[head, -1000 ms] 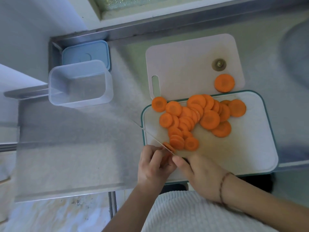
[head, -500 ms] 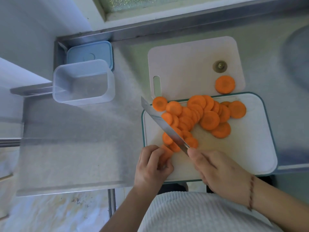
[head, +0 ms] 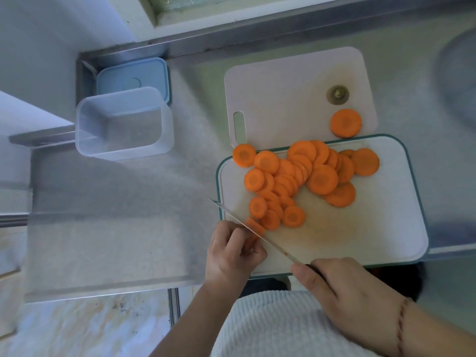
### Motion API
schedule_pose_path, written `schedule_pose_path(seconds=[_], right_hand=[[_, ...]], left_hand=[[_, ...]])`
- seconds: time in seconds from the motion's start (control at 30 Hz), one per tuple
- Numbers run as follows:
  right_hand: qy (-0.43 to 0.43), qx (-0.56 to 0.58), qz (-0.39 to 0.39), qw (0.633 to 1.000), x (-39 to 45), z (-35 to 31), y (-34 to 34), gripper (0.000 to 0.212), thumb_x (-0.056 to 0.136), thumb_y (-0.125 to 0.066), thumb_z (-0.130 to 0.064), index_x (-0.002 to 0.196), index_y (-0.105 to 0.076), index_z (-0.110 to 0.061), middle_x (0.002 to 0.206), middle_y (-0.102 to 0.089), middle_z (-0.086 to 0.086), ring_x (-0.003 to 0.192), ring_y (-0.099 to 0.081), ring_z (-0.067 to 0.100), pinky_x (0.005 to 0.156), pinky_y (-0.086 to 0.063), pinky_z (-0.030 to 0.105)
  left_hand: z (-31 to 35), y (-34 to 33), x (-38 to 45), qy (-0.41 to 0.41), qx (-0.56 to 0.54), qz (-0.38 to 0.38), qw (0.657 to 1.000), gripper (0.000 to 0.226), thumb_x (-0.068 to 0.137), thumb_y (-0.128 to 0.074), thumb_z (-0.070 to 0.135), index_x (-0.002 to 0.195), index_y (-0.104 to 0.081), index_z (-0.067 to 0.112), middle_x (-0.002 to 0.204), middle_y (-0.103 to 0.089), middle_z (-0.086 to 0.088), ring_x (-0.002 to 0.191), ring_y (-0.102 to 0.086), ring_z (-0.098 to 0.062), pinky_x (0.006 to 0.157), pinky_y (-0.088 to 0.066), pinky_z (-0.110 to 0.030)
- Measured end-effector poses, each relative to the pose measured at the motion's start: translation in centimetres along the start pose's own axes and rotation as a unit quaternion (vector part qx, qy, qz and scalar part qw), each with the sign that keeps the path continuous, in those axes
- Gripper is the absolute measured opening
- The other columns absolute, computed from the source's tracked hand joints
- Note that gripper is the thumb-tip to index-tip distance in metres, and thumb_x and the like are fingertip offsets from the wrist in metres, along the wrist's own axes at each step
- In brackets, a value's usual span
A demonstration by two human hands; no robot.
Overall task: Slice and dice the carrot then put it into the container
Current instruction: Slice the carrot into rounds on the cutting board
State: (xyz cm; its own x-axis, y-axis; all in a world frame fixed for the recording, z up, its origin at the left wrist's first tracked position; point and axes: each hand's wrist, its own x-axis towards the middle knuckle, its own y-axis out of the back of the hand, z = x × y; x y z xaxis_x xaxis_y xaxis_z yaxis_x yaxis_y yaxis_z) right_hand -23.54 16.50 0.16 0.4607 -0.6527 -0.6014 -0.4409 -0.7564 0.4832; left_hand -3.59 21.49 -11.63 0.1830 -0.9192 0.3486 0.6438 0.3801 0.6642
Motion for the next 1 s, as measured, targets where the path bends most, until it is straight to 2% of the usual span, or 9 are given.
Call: schedule_pose_path(seconds=[0.27,0.43,0.5,0.57,0.67,0.73,0.83,0.93,1.0], right_hand=[[-0.01,-0.002,0.01,1.0,0.3,-0.1,-0.6,0.074,0.073,-0.008,-0.086,0.057,-0.044,-0.023,0.057,-0.056,-0.003,0.064,-0.053,0.007,0.056,-0.036,0.018],[-0.004,-0.001,0.011,1.0,2.7,-1.1,-1.7,0.072,0.079,-0.011,-0.076,0.062,-0.051,-0.018,0.058,-0.058,0.003,0.06,-0.056,0.014,0.062,-0.044,0.028],[0.031,0.001,0.022,0.999,4.4,-1.4,-2.6,0.081,0.083,-0.007,-0.079,0.073,-0.058,-0.017,0.063,-0.062,0.002,0.062,-0.06,0.013,0.067,-0.049,0.035],[0.053,-0.006,0.032,0.998,5.8,-1.5,-3.4,0.083,0.083,-0.005,-0.079,0.081,-0.062,-0.019,0.067,-0.066,0.001,0.062,-0.062,0.011,0.065,-0.053,0.037],[0.053,-0.007,0.042,0.998,7.1,-2.3,-3.8,0.075,0.086,-0.011,-0.074,0.074,-0.06,-0.019,0.062,-0.064,0.0,0.056,-0.062,0.011,0.057,-0.053,0.032],[0.055,0.024,0.026,0.998,7.6,-2.6,-3.5,0.066,0.087,-0.019,-0.069,0.07,-0.059,-0.019,0.06,-0.063,-0.001,0.056,-0.06,0.01,0.056,-0.051,0.028],[0.041,0.073,0.008,0.996,7.2,-2.9,-2.2,0.057,0.089,-0.027,-0.061,0.057,-0.05,-0.019,0.048,-0.05,-0.007,0.047,-0.049,0.005,0.05,-0.038,0.02],[0.046,0.102,0.018,0.994,5.7,-2.7,-0.8,0.059,0.088,-0.027,-0.063,0.053,-0.041,-0.019,0.043,-0.04,-0.005,0.043,-0.04,0.005,0.048,-0.037,0.031],[0.064,0.108,0.017,0.992,4.5,-2.5,-0.2,0.056,0.091,-0.027,-0.063,0.057,-0.047,-0.023,0.045,-0.04,-0.005,0.044,-0.039,0.006,0.049,-0.037,0.032]], left_hand=[[-0.2,-0.2,0.0,-0.001,-0.011,0.002,1.0,0.042,0.06,-0.078,-0.006,0.08,-0.049,0.015,0.072,-0.05,-0.01,0.056,-0.046,-0.022,0.045,-0.042,-0.031],[-0.3,-0.5,0.0,-0.002,-0.005,0.023,1.0,0.036,0.065,-0.076,-0.002,0.079,-0.049,0.015,0.07,-0.049,-0.009,0.056,-0.046,-0.019,0.044,-0.042,-0.028],[-0.5,-0.5,0.0,0.0,-0.002,0.034,0.999,0.034,0.066,-0.08,0.002,0.081,-0.052,0.015,0.069,-0.05,-0.01,0.056,-0.048,-0.02,0.043,-0.043,-0.029],[-0.4,-0.5,-0.1,-0.017,-0.003,0.035,0.999,0.029,0.074,-0.079,0.011,0.081,-0.051,0.014,0.068,-0.052,-0.011,0.055,-0.05,-0.022,0.043,-0.044,-0.029],[-0.3,-0.4,0.0,-0.036,-0.01,0.028,0.999,0.034,0.072,-0.08,0.006,0.082,-0.048,0.013,0.074,-0.051,-0.01,0.055,-0.05,-0.022,0.046,-0.046,-0.03],[-0.4,-0.2,0.1,-0.047,-0.013,0.026,0.998,0.033,0.072,-0.08,0.004,0.085,-0.051,0.012,0.086,-0.051,-0.005,0.06,-0.054,-0.022,0.051,-0.049,-0.029],[-0.2,0.1,-0.2,-0.047,-0.014,0.015,0.999,0.036,0.067,-0.08,0.003,0.093,-0.056,0.011,0.102,-0.052,-0.004,0.074,-0.062,-0.025,0.064,-0.054,-0.03],[0.3,0.2,-0.7,-0.033,-0.002,0.017,0.999,0.041,0.068,-0.077,0.001,0.103,-0.058,0.013,0.107,-0.051,-0.002,0.08,-0.061,-0.022,0.071,-0.053,-0.025],[0.5,0.4,-0.5,-0.023,-0.002,0.02,1.0,0.049,0.063,-0.082,-0.005,0.102,-0.058,0.015,0.102,-0.052,0.002,0.077,-0.059,-0.016,0.07,-0.051,-0.018]])
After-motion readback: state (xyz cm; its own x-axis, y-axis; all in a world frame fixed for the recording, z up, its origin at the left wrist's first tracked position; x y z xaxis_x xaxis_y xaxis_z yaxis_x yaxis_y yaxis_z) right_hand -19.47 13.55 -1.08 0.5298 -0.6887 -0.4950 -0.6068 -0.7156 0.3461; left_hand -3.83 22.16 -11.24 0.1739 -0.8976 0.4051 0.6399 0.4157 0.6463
